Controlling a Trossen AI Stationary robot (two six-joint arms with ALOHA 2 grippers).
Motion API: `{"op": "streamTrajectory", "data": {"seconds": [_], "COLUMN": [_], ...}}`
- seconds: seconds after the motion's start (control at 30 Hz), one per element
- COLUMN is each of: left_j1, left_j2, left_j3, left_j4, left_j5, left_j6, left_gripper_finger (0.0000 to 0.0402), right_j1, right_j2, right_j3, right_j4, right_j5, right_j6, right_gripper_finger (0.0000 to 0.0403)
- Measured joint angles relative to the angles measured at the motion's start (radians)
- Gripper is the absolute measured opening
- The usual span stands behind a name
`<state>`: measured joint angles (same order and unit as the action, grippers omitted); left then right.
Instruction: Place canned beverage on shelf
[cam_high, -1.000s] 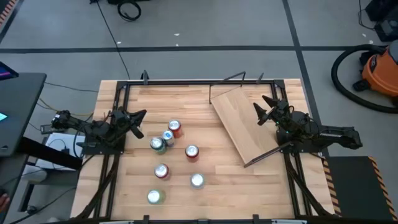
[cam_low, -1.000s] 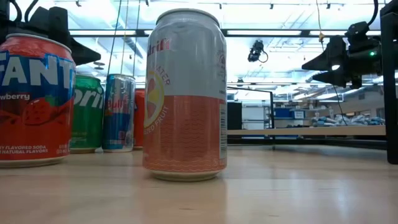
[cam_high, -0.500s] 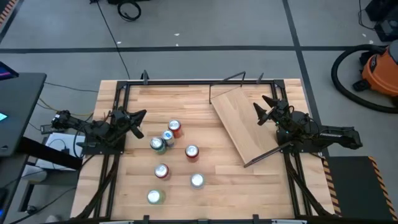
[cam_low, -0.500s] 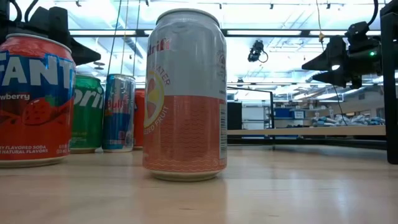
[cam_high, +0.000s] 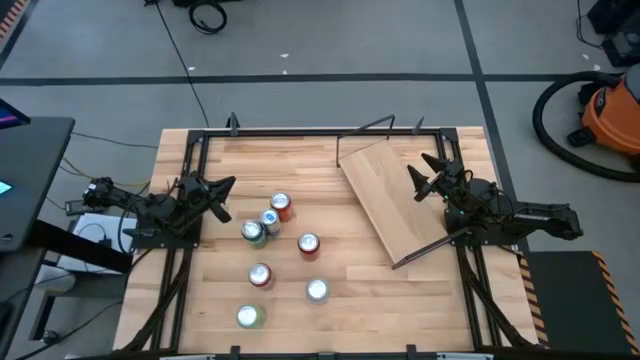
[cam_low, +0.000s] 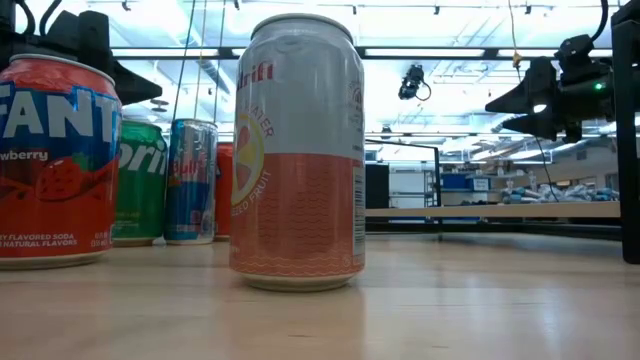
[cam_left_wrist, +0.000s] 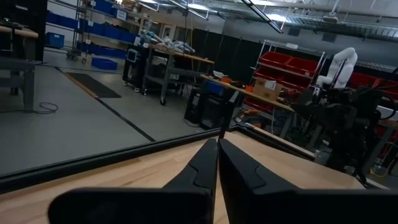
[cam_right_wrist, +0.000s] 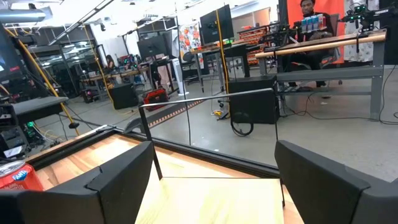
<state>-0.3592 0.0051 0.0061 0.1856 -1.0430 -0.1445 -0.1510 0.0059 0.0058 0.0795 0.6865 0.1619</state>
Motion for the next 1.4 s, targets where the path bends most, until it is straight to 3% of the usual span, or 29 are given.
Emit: {"op": "streamTrajectory", "data": {"seconds": [1.4], "left_j1": [0.015], "left_j2": [0.002], "left_j3": [0.0], "left_j4": [0.027], "left_j5": [-0.001], "left_j6": [-0.073], "left_gripper_finger": [0.0025], "right_j1": [0.0], "right_j2": [0.0], "right_j3": [0.0], "right_j4": [0.01], "right_j5": [0.0], "right_j6": [0.003], "right_gripper_finger": [0.0348]}}
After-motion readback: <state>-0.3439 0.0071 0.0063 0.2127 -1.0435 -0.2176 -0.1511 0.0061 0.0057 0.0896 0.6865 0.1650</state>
